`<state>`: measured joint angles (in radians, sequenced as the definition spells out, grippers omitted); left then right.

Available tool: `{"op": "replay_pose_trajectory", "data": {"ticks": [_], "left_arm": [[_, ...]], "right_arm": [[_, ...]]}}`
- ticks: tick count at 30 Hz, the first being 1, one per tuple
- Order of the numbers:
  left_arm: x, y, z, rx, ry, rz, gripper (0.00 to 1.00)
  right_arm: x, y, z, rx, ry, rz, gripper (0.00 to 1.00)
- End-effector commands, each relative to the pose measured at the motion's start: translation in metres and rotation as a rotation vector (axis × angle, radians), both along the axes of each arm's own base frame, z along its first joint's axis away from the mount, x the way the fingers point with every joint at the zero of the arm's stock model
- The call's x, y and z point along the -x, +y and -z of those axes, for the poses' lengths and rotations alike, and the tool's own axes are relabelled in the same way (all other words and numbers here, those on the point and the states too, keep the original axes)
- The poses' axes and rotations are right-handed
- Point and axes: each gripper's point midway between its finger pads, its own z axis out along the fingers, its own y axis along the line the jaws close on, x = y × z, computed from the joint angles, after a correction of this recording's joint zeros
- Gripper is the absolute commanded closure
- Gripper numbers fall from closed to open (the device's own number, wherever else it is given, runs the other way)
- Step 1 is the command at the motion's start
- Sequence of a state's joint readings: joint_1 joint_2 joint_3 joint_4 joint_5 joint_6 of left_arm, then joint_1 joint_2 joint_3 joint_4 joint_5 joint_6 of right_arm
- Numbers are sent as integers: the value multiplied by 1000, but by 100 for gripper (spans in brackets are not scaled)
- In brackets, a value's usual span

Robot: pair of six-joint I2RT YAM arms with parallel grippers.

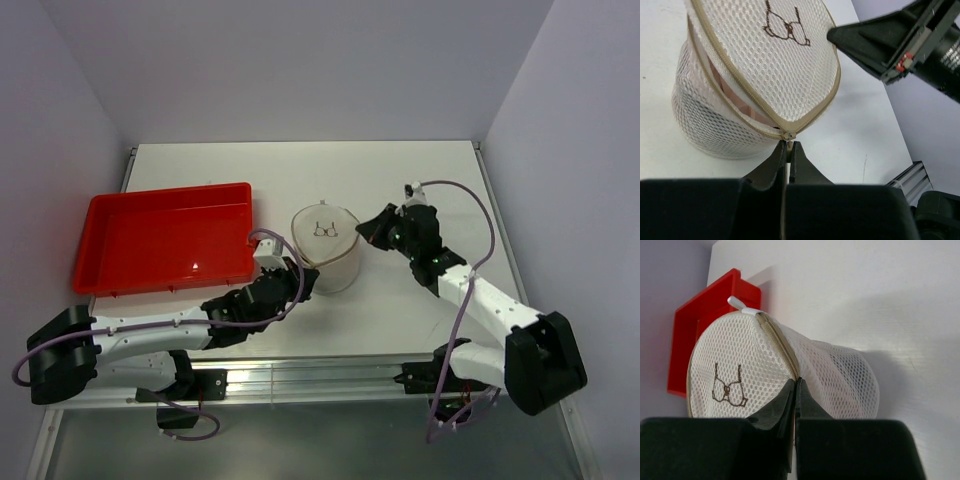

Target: Place the bra in the laundry bag and zip it closed

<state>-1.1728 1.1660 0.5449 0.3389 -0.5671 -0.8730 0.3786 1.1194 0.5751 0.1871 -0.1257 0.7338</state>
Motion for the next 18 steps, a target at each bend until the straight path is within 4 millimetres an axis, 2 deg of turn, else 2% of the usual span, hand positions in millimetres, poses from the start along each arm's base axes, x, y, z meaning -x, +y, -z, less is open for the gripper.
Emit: {"op": "replay_pose_trajectory", "data": {"ticks": [1, 2, 3, 4, 6, 7, 8, 10, 11, 12, 13, 14, 15, 16, 17, 18], "left_arm": [[-1, 20, 5, -51, -17, -52, 100], [-1, 18, 5, -46, -16, -46, 100], [0, 17, 5, -42, -13, -43, 100], [0, 15, 7, -44, -9, -36, 100], [0, 6, 1, -22, -18, -14, 100], [-1, 1, 1, -25, -19, -7, 100], [-2, -4, -6, -10, -26, 0, 100], [-4, -13, -9, -4, -37, 16, 100], [-6, -18, -18, 16, -47, 16, 100], [-7, -22, -16, 11, -44, 14, 100], [-9, -24, -18, 15, -46, 13, 100], [-10, -28, -22, 28, -51, 14, 100], [-10, -32, -27, 50, -55, 22, 100], [-10, -36, -24, 48, -51, 27, 100], [-11, -39, -26, 55, -52, 29, 100], [-11, -41, -27, 62, -50, 34, 100]], "right_arm": [[-55, -16, -48, 59, -181, 82, 100], [-60, -16, -50, 81, -181, 74, 100], [-69, -14, -64, 104, -209, 64, 100], [-74, -12, -55, 126, -179, 48, 100], [-83, -3, -66, 131, -190, 10, 100], [-84, -1, -56, 141, -154, 0, 100], [-86, 1, -59, 128, -151, -5, 100], [-83, -1, -48, 138, -89, 9, 76], [-79, -1, -45, 130, -69, 10, 65], [-71, 0, -51, 113, -78, 2, 38], [-65, 1, -54, 101, -86, -5, 27], [-54, 1, -43, 89, -62, -5, 21], [-46, 4, -46, 80, -74, -4, 17], [-34, 3, -59, 56, -114, -3, 16], [-20, 2, -43, 46, -83, 0, 16], [-13, -1, -41, 43, -86, 17, 16]]}}
